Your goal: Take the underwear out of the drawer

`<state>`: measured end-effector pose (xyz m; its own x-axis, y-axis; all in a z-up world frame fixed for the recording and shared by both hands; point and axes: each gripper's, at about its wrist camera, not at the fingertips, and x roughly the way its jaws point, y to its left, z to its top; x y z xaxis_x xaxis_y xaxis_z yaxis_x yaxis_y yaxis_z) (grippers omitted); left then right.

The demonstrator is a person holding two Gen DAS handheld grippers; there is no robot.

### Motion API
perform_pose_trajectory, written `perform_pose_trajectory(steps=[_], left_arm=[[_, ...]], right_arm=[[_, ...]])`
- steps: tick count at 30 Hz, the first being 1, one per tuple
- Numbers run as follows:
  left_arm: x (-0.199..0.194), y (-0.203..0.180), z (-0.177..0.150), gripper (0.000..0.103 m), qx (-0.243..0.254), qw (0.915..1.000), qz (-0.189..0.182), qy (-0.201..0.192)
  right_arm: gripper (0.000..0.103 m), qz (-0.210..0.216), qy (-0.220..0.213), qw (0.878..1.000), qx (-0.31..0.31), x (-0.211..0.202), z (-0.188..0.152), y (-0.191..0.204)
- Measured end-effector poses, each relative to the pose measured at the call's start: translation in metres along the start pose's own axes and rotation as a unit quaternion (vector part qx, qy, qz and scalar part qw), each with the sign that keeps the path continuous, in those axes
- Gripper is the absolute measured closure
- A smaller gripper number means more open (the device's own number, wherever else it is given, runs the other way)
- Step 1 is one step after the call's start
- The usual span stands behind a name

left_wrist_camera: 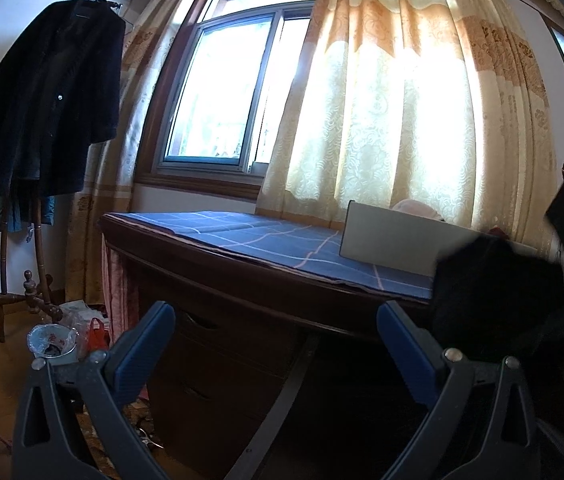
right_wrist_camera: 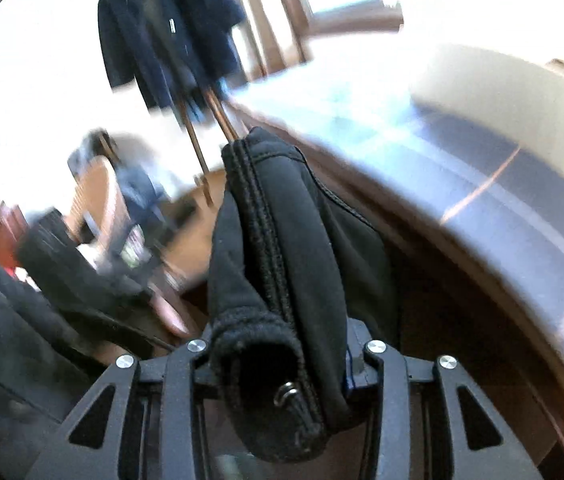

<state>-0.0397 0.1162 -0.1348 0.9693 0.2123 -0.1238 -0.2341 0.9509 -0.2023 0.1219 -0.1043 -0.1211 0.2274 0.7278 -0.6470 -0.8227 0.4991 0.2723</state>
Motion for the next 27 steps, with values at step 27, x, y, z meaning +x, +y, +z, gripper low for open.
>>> perform_pose_trajectory(steps=[27], left_arm=[[0.002,-0.009,0.002,0.000,0.034,0.9994,0.003,0.005]], right_arm=[[0.061,0.043,-0.324,0.906,0.269,-0.102,0.135,-0.143]])
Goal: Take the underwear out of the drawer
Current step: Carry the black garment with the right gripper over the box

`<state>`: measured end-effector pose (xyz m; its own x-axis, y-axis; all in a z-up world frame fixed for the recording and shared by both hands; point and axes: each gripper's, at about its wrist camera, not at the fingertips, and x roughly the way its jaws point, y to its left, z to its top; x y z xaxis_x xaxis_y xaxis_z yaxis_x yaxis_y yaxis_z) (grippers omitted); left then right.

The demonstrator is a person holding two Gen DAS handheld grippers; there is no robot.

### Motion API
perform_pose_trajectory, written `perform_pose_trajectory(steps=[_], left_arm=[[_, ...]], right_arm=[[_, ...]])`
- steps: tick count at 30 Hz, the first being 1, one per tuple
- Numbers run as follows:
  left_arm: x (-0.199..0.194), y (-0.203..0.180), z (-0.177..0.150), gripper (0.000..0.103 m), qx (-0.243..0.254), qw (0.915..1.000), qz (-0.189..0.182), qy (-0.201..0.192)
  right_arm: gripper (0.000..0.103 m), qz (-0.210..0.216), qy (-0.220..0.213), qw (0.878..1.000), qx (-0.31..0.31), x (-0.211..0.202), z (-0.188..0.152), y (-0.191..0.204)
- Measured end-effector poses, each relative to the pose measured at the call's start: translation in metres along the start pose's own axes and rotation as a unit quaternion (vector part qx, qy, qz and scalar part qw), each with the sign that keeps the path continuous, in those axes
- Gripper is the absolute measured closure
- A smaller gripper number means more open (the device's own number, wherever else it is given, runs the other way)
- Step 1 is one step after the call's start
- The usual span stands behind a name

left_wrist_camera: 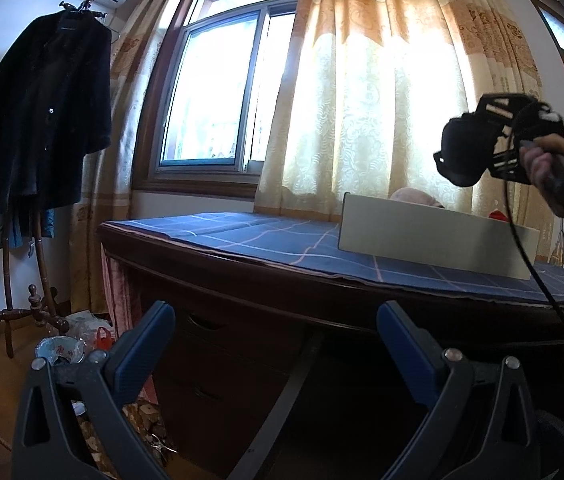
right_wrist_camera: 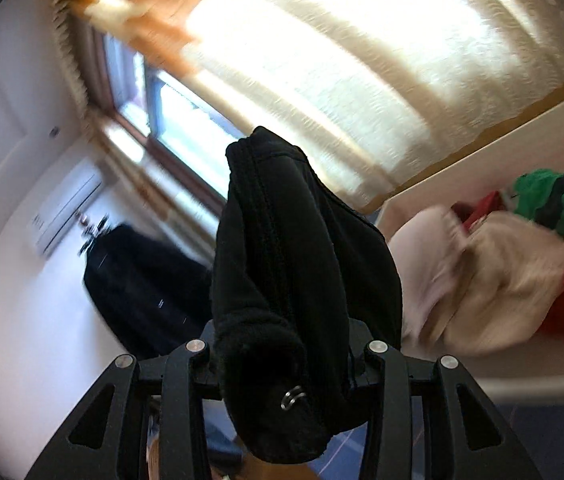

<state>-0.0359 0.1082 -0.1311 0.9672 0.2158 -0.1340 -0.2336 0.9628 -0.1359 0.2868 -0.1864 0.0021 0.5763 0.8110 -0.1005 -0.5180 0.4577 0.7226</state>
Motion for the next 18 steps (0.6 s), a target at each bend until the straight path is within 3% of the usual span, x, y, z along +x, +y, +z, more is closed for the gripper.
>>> perform_pose_trajectory(steps=[10,18], left_arm=[[0.001,-0.002,0.001,0.000,0.005,1.0000,-0.002,0.004],[0.001,-0.001,0.001,0.000,0.006,1.0000,-0.001,0.004]], right_arm=[[0.061,-0.044,-0.070,0.994,0.070,-0.006,0.054,-0.053],[0.061,-0.080,-0.082,0.988,0.106,-0.007,0.070,-0.083]])
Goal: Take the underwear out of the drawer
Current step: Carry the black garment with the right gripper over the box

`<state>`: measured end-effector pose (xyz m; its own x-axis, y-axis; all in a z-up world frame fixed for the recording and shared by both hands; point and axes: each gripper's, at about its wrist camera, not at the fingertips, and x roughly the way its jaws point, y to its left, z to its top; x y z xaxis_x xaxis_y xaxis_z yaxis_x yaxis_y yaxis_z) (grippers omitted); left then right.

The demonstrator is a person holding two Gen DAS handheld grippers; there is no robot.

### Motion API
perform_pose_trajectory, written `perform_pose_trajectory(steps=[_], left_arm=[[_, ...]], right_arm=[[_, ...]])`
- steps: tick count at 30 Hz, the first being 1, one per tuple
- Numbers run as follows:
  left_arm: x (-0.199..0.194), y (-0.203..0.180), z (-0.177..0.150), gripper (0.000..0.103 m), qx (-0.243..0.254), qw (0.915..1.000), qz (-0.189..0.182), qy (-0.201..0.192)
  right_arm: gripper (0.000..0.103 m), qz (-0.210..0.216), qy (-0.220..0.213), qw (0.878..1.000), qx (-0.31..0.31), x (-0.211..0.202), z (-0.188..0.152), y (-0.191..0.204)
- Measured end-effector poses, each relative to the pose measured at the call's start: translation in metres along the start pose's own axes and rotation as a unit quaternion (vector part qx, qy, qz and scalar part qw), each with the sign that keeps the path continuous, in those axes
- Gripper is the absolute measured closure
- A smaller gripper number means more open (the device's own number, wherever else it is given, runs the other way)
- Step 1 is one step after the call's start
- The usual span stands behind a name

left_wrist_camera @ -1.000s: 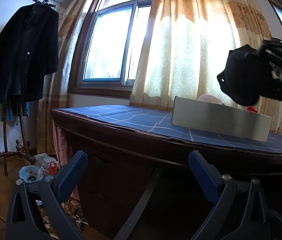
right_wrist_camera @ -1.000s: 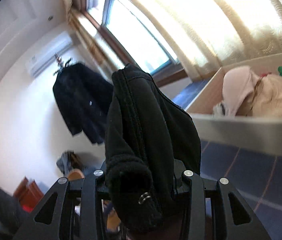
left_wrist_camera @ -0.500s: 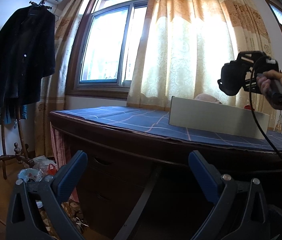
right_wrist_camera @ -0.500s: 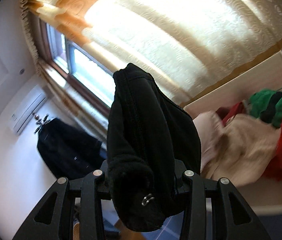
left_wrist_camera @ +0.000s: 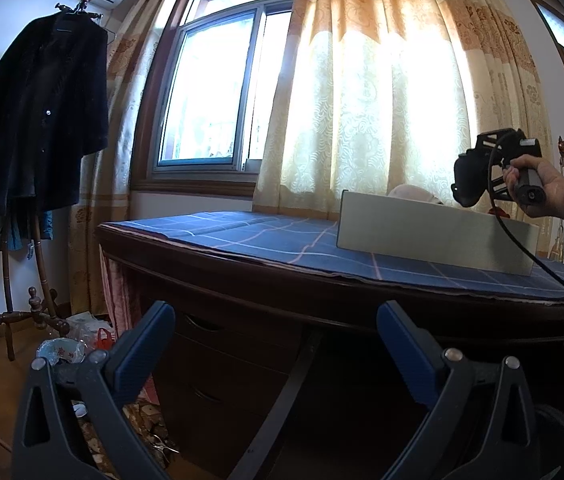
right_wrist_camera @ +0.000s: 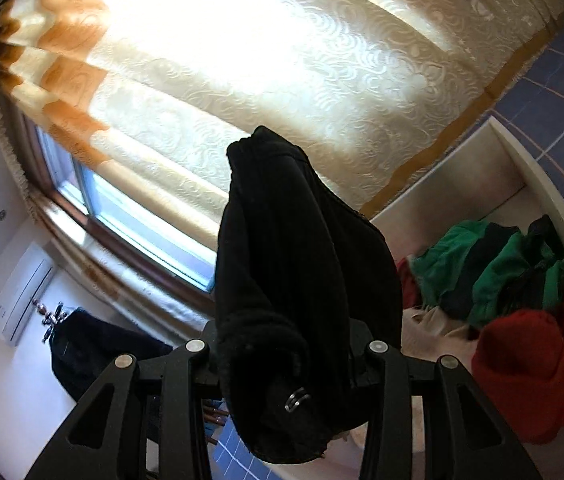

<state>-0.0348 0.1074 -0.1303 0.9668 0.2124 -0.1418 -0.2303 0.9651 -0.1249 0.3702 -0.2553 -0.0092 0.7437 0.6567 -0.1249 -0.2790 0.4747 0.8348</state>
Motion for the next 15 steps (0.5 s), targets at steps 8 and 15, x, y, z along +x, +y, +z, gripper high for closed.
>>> perform_pose_trajectory(steps=[8,15], left_arm=[[0.000,0.000,0.000,0.000,0.004,1.0000,-0.001,-0.001],[0.000,-0.003,-0.001,0.000,0.008,1.0000,-0.001,-0.003]], right_arm=[[0.061,-0.004,-0.006,0.997,0.077,0.010,0.014,-0.028],[0.061,-0.039,0.008,0.995,0.095,0.017,0.019,-0.050]])
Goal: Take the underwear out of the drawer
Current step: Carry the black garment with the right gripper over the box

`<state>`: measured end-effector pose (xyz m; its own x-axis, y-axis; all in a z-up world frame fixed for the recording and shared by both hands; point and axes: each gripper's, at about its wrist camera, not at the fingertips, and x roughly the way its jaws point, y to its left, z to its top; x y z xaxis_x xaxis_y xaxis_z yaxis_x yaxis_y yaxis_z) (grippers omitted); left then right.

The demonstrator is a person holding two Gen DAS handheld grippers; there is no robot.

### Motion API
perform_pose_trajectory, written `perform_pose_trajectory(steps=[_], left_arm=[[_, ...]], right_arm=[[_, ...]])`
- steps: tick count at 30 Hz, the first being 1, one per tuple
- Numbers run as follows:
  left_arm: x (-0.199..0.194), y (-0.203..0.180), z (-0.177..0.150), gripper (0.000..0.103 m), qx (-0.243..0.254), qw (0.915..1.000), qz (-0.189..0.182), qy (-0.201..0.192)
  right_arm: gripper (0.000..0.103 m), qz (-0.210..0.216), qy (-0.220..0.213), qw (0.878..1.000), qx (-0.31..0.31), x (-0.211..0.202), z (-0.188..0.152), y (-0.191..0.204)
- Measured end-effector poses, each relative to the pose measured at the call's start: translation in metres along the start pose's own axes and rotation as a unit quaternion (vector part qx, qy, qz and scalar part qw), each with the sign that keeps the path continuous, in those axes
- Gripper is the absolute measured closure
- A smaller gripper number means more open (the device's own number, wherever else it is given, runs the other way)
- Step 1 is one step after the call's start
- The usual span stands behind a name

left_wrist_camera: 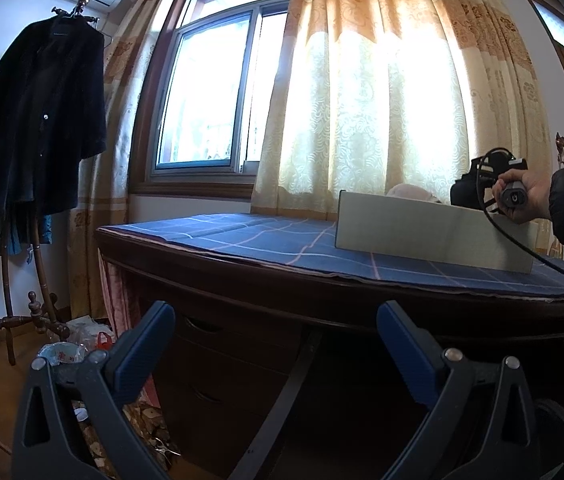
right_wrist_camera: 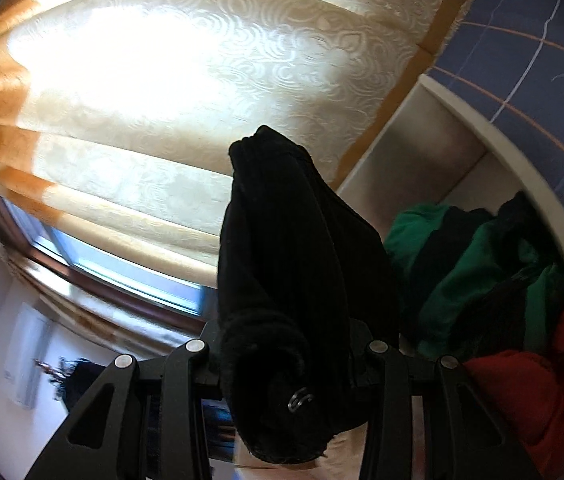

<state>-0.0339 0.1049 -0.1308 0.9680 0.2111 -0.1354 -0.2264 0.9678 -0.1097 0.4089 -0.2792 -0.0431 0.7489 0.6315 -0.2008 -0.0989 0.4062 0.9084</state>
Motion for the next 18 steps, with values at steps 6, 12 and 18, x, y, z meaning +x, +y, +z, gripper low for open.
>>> perform_pose_trajectory(steps=[6,12,18], left_arm=[[0.001,0.000,0.001,0.000,0.000,1.0000,-0.001,0.000],[0.001,-0.001,0.001,0.000,0.000,1.0000,-0.002,-0.001],[0.001,-0.002,0.001,0.000,0.000,1.0000,-0.001,-0.001]], right_arm=[[0.055,-0.043,0.010,0.999,0.004,0.003,0.005,-0.001],[0.039,-0.049,0.034,0.998,0.023,-0.004,0.006,-0.006],[0.014,-0.025,0.017,0.999,0.021,-0.037,0.005,0.009]])
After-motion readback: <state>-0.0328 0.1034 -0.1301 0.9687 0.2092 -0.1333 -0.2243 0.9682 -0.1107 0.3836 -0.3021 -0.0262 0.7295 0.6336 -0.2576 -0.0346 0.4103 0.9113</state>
